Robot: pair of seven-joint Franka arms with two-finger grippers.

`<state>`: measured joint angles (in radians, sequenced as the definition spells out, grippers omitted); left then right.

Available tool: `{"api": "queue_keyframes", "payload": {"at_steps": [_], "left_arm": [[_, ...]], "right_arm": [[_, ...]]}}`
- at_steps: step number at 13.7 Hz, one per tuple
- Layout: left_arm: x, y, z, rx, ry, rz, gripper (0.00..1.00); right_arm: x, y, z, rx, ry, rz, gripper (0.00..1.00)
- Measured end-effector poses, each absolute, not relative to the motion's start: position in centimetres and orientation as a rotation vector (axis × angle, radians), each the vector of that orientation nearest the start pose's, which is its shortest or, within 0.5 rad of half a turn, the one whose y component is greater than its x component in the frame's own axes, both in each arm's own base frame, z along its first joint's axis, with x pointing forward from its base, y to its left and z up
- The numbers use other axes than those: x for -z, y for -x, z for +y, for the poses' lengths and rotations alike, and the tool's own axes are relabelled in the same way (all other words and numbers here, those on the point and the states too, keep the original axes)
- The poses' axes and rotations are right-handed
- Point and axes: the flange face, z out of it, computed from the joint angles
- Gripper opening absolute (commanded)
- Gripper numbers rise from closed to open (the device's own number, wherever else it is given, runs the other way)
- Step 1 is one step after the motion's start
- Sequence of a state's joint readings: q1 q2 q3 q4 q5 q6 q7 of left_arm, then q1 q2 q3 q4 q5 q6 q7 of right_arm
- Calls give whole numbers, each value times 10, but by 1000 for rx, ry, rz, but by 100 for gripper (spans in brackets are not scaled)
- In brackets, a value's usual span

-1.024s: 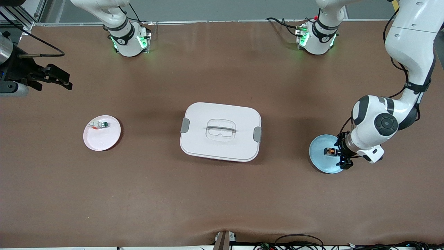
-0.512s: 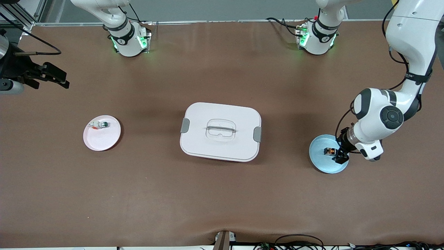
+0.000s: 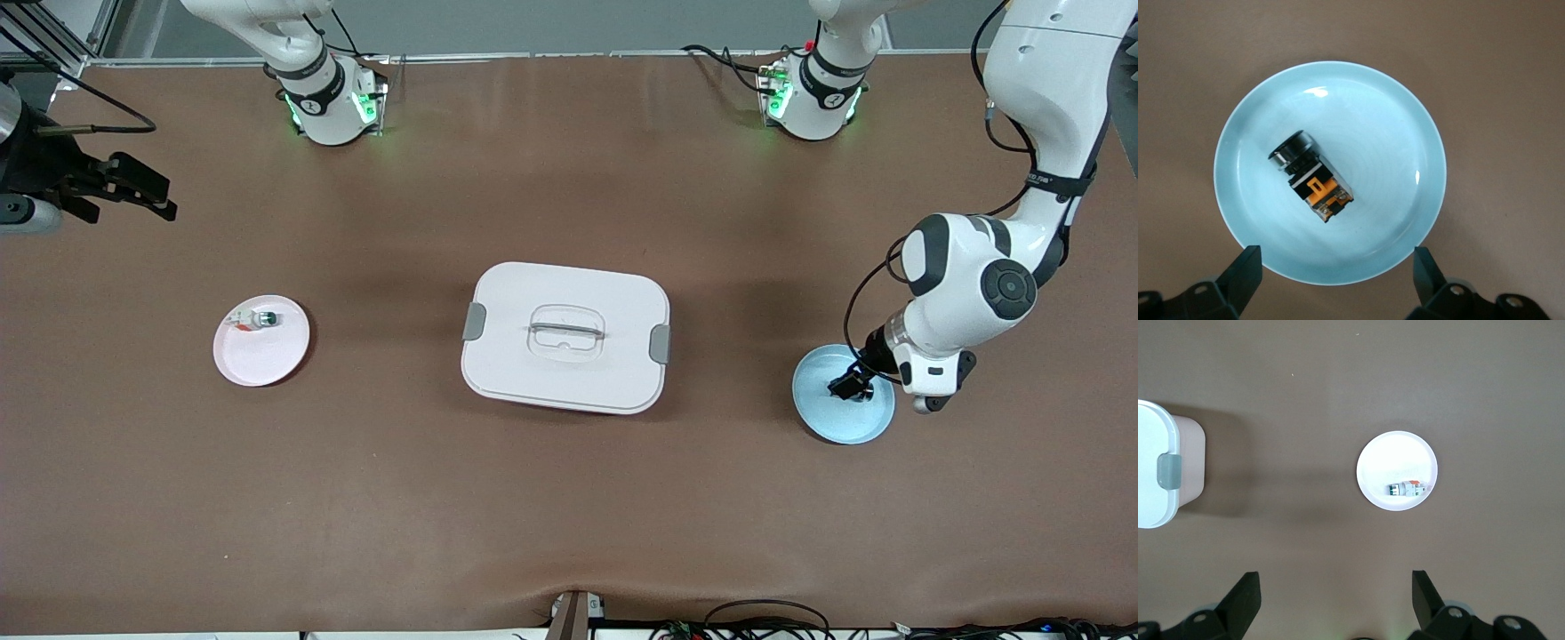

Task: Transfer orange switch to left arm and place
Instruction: 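Open the left gripper and release the switch on the plate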

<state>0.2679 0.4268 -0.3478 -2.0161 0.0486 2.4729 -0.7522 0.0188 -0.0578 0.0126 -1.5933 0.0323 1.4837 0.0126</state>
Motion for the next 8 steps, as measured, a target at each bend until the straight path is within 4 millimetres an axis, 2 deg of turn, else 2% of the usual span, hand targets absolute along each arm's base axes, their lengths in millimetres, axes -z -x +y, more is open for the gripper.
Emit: {"api": "queue_keyframes", "payload": {"at_steps": [4, 6, 8], "left_arm": [[-261, -608, -51, 57, 3220, -539, 100], [-269, -609, -52, 90, 3240, -363, 100], [-288, -611, -48, 149, 3237, -269, 100]], "right_arm": [[-638, -527, 19, -81, 3110, -39, 100], [-638, -527, 19, -77, 3109, -40, 100], [-639, -528, 19, -59, 3109, -41, 100]]}}
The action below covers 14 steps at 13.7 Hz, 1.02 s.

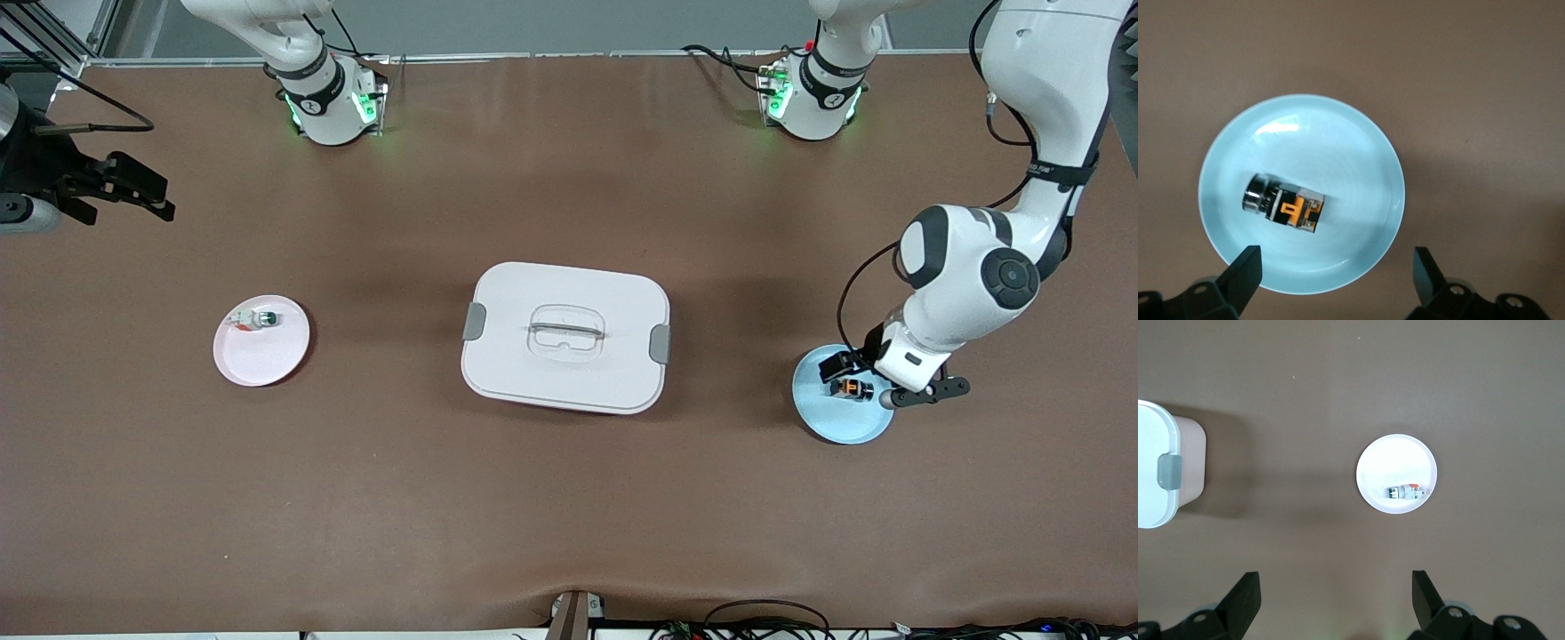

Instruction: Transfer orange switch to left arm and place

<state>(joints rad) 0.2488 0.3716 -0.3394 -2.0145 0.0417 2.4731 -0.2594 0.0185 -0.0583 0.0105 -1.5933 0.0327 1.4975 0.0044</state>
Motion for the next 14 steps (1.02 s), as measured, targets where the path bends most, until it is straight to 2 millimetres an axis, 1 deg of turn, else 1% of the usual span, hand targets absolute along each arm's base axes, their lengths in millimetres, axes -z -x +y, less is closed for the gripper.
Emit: {"api": "queue_keyframes", "payload": {"at_steps": [2, 5, 7, 9, 11, 14], "left_arm": [[-314, -611, -43, 192, 3222, -242, 100], [-352, -609, -40, 183, 3197, -237, 100], [-377, -606, -37, 207, 3182, -239, 100], [-400, -601, -28, 227, 3164, -254, 100], [-418, -595, -19, 223, 3148, -260, 100], [-439, -588, -15, 231, 3133, -246, 100]], "right_arm": [[-640, -529, 19, -45, 3109, -43, 100], [-641, -530, 20, -32, 3109, -48, 100], [-641, -530, 20, -31, 3109, -51, 100], [-641, -530, 20, -30, 3109, -53, 100], [-641, -530, 20, -30, 3109, -54, 100], [-641, -530, 20, -30, 3109, -54, 100]]}}
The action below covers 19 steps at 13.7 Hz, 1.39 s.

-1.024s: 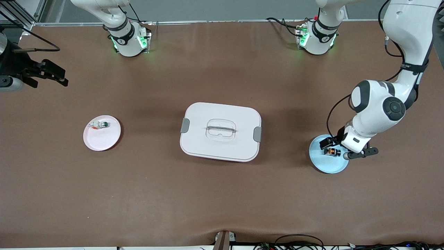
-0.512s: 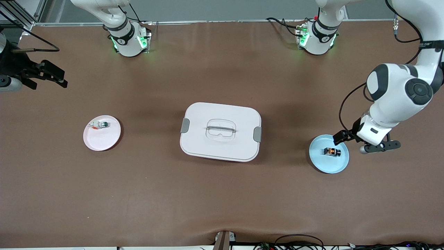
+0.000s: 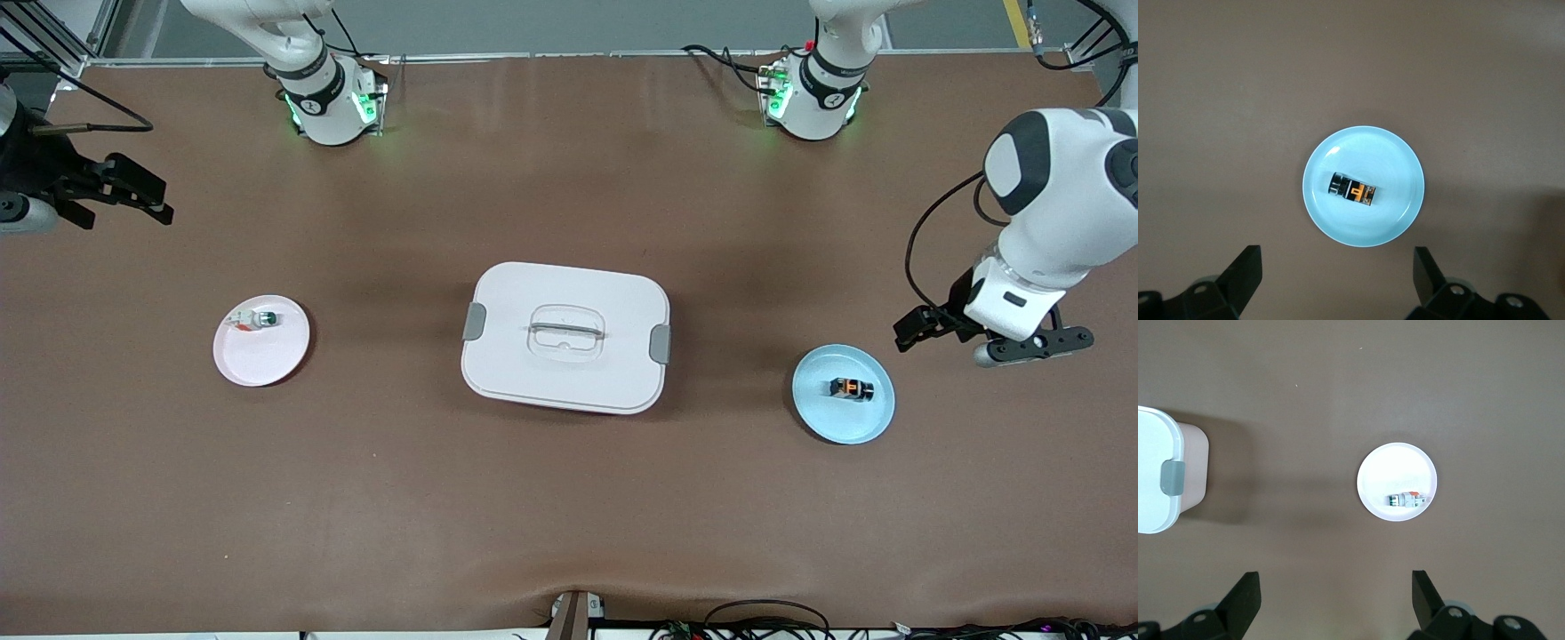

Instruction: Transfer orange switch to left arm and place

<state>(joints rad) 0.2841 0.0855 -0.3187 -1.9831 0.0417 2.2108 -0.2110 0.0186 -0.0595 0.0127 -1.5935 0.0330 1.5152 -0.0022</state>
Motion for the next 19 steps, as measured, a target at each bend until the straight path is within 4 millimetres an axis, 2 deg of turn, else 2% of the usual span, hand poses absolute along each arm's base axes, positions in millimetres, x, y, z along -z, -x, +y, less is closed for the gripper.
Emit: {"api": "queue_keyframes", "payload": {"at_steps": [6, 12, 16, 19], "left_arm": [[-482, -576, -13, 222, 3110, -220, 100], [-530, -577, -12, 179, 3104, -229, 100], [-536, -578, -14, 189, 3105, -224, 100], [-534, -578, -23, 182, 3109, -200, 100]], "right_arm": [[-641, -530, 20, -30, 3109, -55, 100], [-641, -530, 21, -31, 3108, -55, 100], [-641, -530, 22, -33, 3085, -52, 100], [-640, -529, 20, -39, 3079, -37, 100]]}}
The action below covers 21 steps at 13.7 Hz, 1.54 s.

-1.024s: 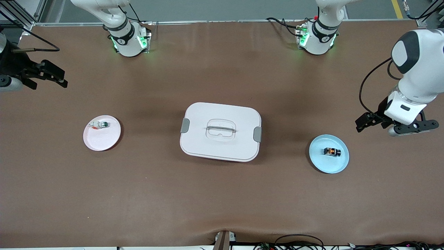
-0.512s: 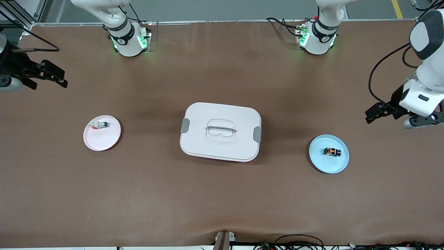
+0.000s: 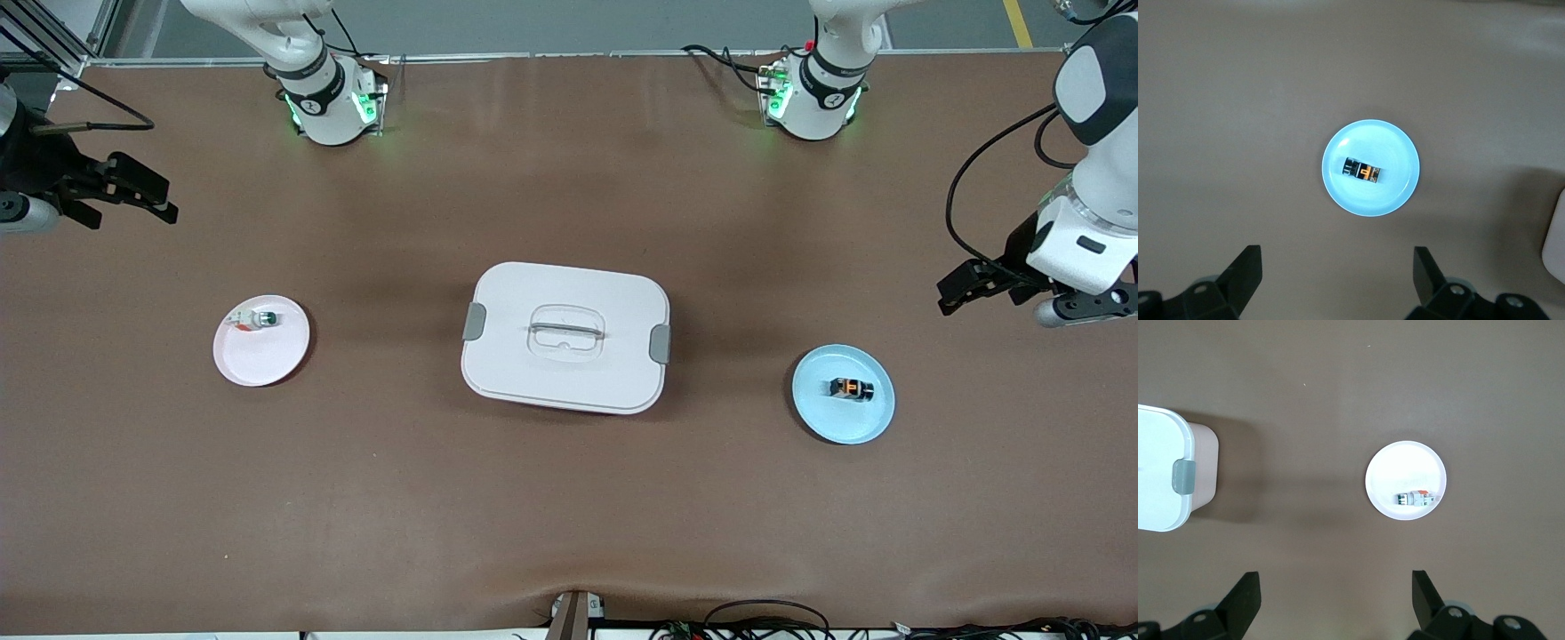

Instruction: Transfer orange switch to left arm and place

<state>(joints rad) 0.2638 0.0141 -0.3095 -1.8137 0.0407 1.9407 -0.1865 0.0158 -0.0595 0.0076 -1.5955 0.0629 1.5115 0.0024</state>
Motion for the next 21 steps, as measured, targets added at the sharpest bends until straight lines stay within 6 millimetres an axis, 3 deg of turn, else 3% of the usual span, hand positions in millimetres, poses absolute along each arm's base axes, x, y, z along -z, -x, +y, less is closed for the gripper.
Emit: {"api": "queue_keyframes", "payload": {"at_steps": [9, 16, 18, 21], "left_arm": [[-531, -579, -31, 172, 3108, -178, 100], [-534, -579, -27, 182, 3106, -192, 100], [-543, -578, -25, 175, 3105, -197, 100], [-574, -571, -19, 136, 3101, -216, 100]], "right_arm": [[-639, -529, 17, -56, 3079, -9, 100], [-638, -529, 17, -57, 3079, -9, 100], [-638, -529, 17, -58, 3079, -9, 100], [-637, -529, 17, -60, 3079, -8, 100]]}}
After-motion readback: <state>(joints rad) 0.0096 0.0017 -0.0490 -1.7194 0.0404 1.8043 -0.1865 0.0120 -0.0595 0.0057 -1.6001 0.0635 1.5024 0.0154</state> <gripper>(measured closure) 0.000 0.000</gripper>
